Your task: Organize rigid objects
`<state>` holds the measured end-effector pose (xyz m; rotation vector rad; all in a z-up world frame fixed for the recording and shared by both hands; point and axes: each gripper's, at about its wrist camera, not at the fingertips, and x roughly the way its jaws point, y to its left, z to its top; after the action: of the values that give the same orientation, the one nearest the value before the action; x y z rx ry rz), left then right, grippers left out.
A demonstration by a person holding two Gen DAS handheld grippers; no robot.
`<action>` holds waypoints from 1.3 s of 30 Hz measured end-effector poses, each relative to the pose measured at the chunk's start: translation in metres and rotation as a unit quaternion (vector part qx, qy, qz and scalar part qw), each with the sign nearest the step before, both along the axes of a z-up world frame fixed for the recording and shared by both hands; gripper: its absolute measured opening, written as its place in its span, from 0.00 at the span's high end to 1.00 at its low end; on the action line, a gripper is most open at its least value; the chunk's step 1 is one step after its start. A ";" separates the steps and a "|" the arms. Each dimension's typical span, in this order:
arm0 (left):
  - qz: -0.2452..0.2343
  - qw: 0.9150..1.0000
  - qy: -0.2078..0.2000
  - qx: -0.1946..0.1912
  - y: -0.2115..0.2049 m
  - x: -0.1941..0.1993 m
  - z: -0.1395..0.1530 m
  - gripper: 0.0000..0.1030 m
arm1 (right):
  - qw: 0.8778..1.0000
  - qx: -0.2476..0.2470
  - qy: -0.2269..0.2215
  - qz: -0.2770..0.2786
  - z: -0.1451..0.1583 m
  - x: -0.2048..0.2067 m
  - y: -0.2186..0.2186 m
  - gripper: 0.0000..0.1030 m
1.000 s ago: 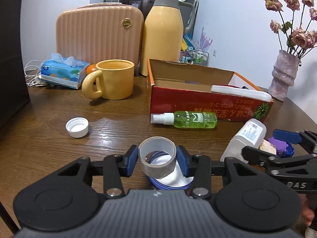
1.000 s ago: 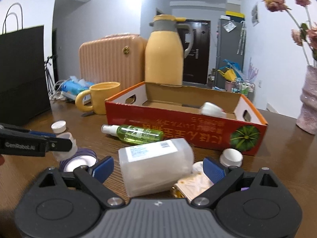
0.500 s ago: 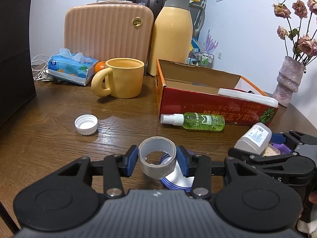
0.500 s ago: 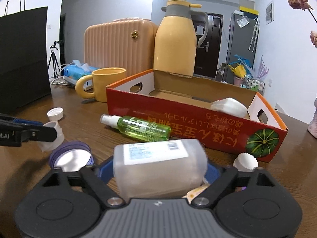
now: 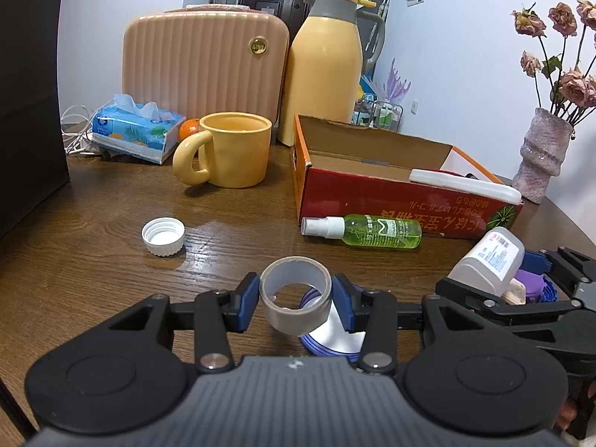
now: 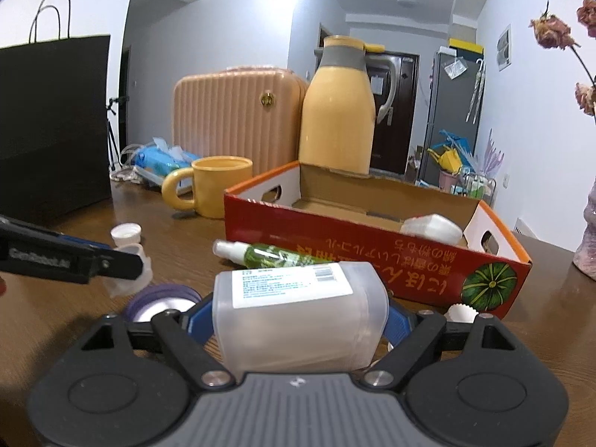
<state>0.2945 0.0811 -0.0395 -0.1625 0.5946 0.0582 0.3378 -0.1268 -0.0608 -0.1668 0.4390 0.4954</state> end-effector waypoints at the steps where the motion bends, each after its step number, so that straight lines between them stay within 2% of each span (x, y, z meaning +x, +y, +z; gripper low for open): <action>1: 0.000 1.000 -0.003 0.000 0.000 -0.002 0.001 0.58 | 1.000 0.004 -0.003 -0.001 0.002 -0.003 -0.001 0.16; 10: -0.003 1.000 -0.030 0.006 -0.010 -0.013 0.018 0.58 | 0.998 0.046 -0.038 -0.015 0.028 -0.024 -0.013 0.16; 18: -0.009 0.998 -0.058 0.006 -0.024 -0.014 0.045 0.58 | 0.995 0.065 -0.073 -0.024 0.057 -0.030 -0.026 0.16; 29: -0.022 0.995 -0.097 0.003 -0.053 0.006 0.083 0.58 | 0.989 0.088 -0.102 -0.057 0.083 -0.012 -0.046 0.16; 39: -0.007 0.995 -0.094 -0.016 -0.063 0.047 0.084 0.58 | 0.983 0.115 -0.109 -0.095 0.087 0.027 -0.065 0.16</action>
<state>0.3415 0.0179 0.0445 -0.1925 0.4093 0.0206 0.3649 -0.1916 0.0260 0.0449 0.1791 0.3314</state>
